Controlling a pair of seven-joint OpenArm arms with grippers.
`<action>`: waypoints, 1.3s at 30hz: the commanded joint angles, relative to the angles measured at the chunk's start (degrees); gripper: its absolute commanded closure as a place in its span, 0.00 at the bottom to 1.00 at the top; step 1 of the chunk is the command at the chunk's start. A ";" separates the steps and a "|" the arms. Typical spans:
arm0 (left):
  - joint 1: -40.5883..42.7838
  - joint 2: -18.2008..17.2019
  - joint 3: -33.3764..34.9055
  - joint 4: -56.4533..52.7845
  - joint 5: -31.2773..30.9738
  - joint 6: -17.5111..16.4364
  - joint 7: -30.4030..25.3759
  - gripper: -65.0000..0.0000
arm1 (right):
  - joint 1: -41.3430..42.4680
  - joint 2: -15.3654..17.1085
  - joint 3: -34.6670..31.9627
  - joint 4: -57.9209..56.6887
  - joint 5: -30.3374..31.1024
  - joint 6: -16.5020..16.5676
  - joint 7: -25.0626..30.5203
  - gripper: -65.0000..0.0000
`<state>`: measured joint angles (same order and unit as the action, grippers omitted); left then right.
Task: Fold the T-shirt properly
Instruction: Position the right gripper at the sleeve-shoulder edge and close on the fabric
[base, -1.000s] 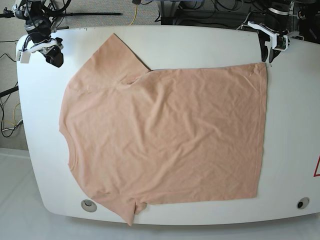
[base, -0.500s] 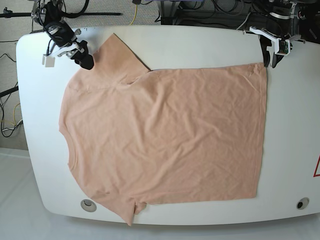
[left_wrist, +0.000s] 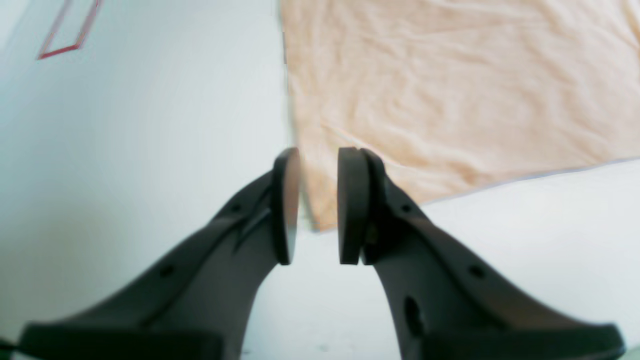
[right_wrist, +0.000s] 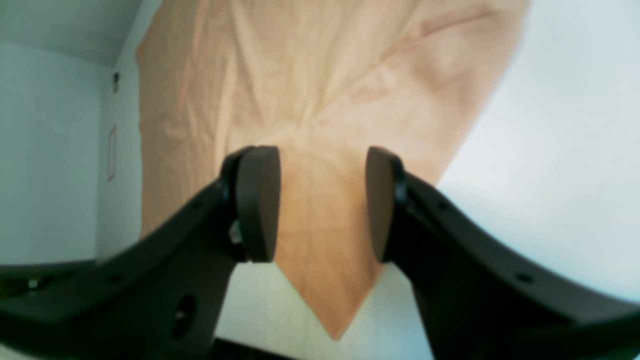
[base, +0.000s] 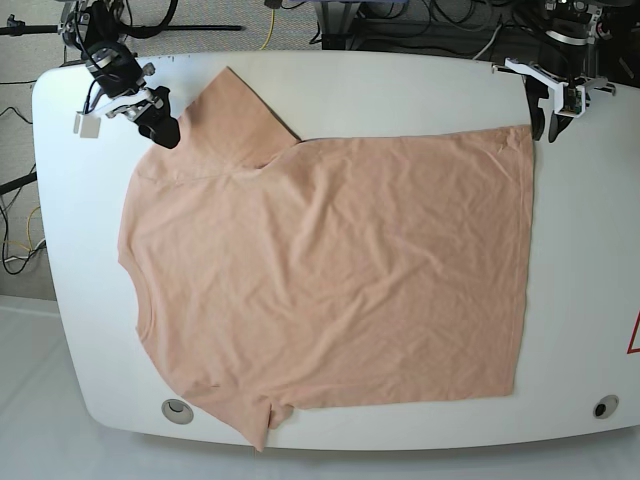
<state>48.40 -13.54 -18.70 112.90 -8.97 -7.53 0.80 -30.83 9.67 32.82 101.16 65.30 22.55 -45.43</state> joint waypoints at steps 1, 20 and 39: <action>0.46 -0.14 -0.20 0.92 0.08 -0.06 -1.32 0.81 | -0.15 1.13 0.69 0.19 1.01 0.54 1.33 0.58; 0.20 0.28 -0.31 1.26 -0.81 -0.25 0.96 0.82 | 1.81 3.01 2.18 -8.46 1.40 0.48 1.49 0.58; 0.12 0.23 -0.55 1.20 -0.70 -0.11 0.83 0.82 | 2.86 1.13 -1.08 -8.57 0.01 1.64 1.37 0.58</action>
<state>47.92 -12.78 -18.72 113.03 -9.32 -8.10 3.40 -28.12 10.41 31.62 91.90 64.31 23.24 -44.71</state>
